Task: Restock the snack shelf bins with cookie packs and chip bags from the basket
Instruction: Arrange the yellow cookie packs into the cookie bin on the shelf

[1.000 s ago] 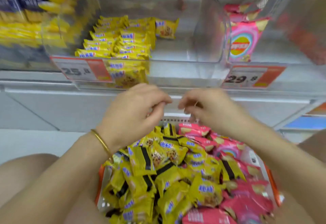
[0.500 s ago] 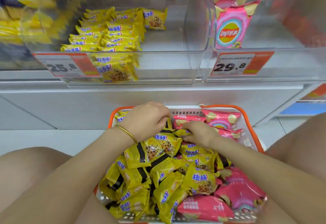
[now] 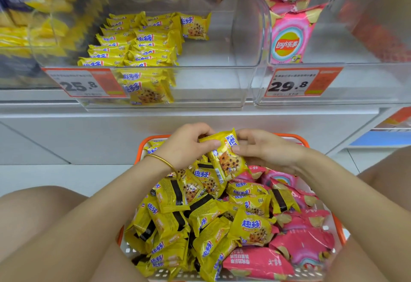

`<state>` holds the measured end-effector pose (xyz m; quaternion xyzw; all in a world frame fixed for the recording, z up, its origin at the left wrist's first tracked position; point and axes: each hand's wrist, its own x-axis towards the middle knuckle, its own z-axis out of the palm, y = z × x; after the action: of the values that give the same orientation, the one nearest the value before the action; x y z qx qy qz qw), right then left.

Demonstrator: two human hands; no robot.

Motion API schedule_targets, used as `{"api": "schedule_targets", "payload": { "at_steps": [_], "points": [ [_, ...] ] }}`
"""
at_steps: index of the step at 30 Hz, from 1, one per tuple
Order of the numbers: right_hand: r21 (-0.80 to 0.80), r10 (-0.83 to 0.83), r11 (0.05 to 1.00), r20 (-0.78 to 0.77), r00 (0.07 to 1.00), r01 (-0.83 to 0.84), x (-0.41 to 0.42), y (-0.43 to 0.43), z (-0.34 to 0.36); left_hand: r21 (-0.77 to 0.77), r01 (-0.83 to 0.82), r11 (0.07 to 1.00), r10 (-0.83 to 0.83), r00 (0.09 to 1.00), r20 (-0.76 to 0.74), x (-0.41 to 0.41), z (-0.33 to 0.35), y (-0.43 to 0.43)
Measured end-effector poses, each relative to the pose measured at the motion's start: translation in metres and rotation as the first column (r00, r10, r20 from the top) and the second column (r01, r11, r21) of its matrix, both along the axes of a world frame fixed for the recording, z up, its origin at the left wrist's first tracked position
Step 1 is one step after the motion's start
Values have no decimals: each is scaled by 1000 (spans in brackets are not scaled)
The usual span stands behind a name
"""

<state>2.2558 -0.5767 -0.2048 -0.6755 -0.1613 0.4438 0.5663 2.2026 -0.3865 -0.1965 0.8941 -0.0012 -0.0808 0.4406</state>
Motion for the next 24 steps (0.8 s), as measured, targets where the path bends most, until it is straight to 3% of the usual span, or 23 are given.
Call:
{"api": "schedule_targets", "payload": {
  "at_steps": [4,8,11,14,16,17,20,22,24],
  "points": [
    [23,-97,995,-22,995,97,-1,-2,12,-117,-108,987,110,994,10,-1,7,4],
    [-42,-74,996,208,975,84,-11,2,38,-191,-138,972,150,987,52,-6,22,3],
    [-11,-97,994,328,940,107,-14,10,77,-242,-140,960,195,955,222,-5,51,8],
    [56,-154,988,461,874,145,-4,27,130,-264,-255,930,356,803,479,7,90,29],
    [70,-213,974,612,761,216,17,46,158,-127,-360,924,359,707,609,19,107,47],
    [60,-224,966,687,691,253,30,58,168,-4,-402,916,311,702,641,27,111,57],
    [-159,-80,906,846,527,393,84,103,174,393,-405,826,112,800,589,48,109,80],
    [-354,139,798,895,424,487,120,129,160,510,-367,778,72,859,507,53,105,85],
    [-444,275,708,889,365,549,150,149,140,570,-336,750,49,887,458,57,103,87]
  ]
}}
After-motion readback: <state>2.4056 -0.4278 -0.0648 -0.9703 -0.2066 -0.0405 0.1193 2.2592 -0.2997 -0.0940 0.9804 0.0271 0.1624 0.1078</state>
